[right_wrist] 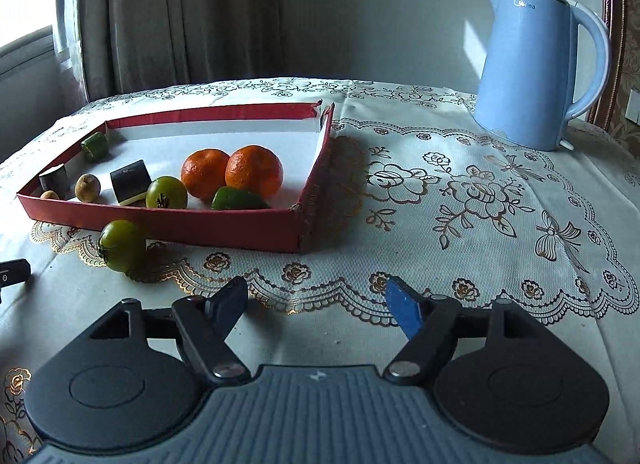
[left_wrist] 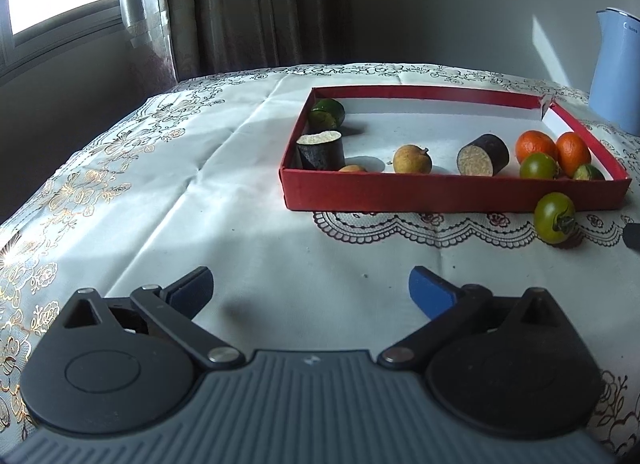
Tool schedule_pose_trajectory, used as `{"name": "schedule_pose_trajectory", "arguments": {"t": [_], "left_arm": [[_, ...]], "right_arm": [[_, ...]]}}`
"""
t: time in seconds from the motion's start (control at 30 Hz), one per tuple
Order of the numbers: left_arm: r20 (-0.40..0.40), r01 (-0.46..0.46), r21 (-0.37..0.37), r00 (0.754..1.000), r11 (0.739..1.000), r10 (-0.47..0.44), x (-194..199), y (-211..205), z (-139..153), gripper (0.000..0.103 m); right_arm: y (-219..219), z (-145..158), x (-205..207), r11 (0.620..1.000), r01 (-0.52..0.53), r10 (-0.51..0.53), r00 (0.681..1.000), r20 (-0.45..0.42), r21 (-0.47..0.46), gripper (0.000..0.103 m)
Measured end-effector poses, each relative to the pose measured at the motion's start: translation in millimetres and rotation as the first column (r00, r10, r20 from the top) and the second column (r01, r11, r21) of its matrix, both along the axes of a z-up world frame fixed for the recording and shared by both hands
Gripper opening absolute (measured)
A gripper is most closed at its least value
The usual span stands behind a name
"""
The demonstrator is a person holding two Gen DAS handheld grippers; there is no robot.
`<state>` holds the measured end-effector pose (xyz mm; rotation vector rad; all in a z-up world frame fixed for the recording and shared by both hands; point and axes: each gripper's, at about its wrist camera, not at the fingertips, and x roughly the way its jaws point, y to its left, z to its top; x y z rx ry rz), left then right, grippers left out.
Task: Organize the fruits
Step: 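Move the left tool to the second green tomato beside the tray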
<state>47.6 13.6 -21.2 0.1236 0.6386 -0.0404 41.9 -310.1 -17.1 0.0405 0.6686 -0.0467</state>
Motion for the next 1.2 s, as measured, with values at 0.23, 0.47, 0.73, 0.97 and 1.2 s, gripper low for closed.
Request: {"name": "schedule_pose_trajectory", "arguments": {"t": [0.23, 0.47, 0.73, 0.97, 1.2], "left_arm": [[-0.009, 0.036, 0.018, 0.999, 0.999, -0.035, -3.7, -16.6, 4.0, 0.103], [0.024, 0.100, 0.023, 0.995, 0.995, -0.101, -6.9, -51.3, 18.0, 0.103], [0.030, 0.134, 0.032, 0.990, 0.990, -0.135, 5.7, -92.6, 18.4, 0.103], [0.049, 0.155, 0.019, 0.987, 0.988, -0.156, 5.3, -112.1, 21.1, 0.103], [0.075, 0.183, 0.008, 0.980, 0.983, -0.183, -5.4, -115.7, 24.6, 0.103]], "right_arm": [[-5.7, 1.5, -3.3, 0.999, 0.002, -0.003, 1.000, 0.025, 0.041, 0.076], [-10.5, 1.4, -3.7, 0.997, 0.012, -0.014, 1.000, 0.027, 0.075, 0.076], [-18.5, 0.8, -4.7, 0.991, 0.021, -0.026, 0.999, 0.036, 0.131, 0.076], [-24.6, 1.2, -5.8, 0.985, 0.021, -0.030, 0.998, 0.047, 0.174, 0.076], [-28.1, 0.7, -6.2, 0.979, 0.021, -0.033, 0.998, 0.054, 0.204, 0.076]]}}
